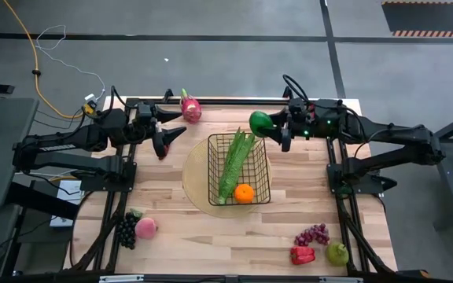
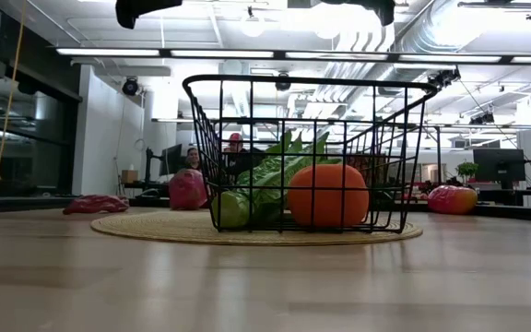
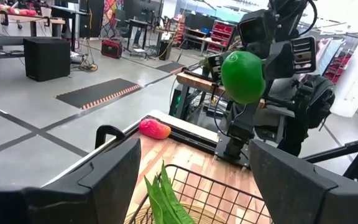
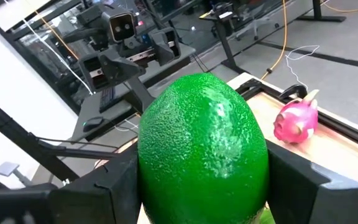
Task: Build produce basket
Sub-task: Put the lime into the wire basket
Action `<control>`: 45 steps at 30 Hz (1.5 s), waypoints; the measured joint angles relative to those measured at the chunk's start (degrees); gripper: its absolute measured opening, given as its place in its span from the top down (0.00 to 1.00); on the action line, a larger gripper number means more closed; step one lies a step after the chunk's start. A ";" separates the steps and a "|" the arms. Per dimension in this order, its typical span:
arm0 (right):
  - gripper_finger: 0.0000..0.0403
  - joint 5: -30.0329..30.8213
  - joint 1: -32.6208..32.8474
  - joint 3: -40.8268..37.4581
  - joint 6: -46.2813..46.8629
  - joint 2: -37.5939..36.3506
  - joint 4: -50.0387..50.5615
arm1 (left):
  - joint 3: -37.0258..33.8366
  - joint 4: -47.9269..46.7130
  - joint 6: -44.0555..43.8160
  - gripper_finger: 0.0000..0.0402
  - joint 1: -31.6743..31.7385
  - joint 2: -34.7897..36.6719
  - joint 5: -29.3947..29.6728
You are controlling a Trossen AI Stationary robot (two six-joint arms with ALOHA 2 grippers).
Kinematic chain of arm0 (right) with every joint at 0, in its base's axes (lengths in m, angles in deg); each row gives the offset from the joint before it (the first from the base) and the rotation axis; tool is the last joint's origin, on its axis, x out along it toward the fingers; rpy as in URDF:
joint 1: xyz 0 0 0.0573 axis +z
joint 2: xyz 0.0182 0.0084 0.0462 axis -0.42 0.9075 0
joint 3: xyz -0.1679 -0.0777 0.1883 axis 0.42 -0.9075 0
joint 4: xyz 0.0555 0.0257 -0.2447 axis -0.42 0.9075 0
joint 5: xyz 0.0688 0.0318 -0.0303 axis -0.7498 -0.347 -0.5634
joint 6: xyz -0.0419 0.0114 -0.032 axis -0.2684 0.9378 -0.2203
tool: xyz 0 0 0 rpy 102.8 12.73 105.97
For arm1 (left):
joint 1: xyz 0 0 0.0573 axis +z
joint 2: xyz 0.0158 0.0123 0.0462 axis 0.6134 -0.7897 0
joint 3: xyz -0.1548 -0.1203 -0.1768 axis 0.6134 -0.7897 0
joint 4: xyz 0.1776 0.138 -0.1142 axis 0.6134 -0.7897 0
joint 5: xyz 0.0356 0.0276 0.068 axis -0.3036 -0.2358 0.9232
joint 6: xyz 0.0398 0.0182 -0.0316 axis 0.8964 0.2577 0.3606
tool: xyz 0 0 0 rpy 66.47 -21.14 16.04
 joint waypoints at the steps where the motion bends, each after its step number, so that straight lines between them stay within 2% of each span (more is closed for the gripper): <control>1: 0.38 0.01 0.15 0.00 0.02 0.00 -0.01 | 0.00 0.01 0.00 0.29 0.00 0.00 0.00; 7: 0.38 0.59 0.38 0.00 0.02 0.30 -0.44 | 0.00 0.13 -0.01 0.29 0.01 0.00 -0.13; 11: 0.38 0.87 0.72 0.00 -0.24 1.43 -2.72 | 0.00 1.45 0.01 0.29 0.02 0.01 -3.21; 16: 0.38 0.39 2.27 0.00 -0.42 4.66 -5.47 | 0.00 1.96 1.31 0.29 0.00 0.00 -5.97; 24: 0.38 -1.36 5.01 0.02 -0.42 10.61 -8.41 | 0.00 1.96 1.49 0.29 0.00 0.01 -5.55; 41: 0.38 -1.92 8.91 0.02 -0.45 21.37 -1.35 | 0.00 0.93 1.49 0.29 0.00 -1.47 -5.40; 45: 0.38 -1.92 9.73 0.02 -3.62 23.85 -1.10 | 0.00 0.21 1.45 0.29 0.02 -2.15 -5.40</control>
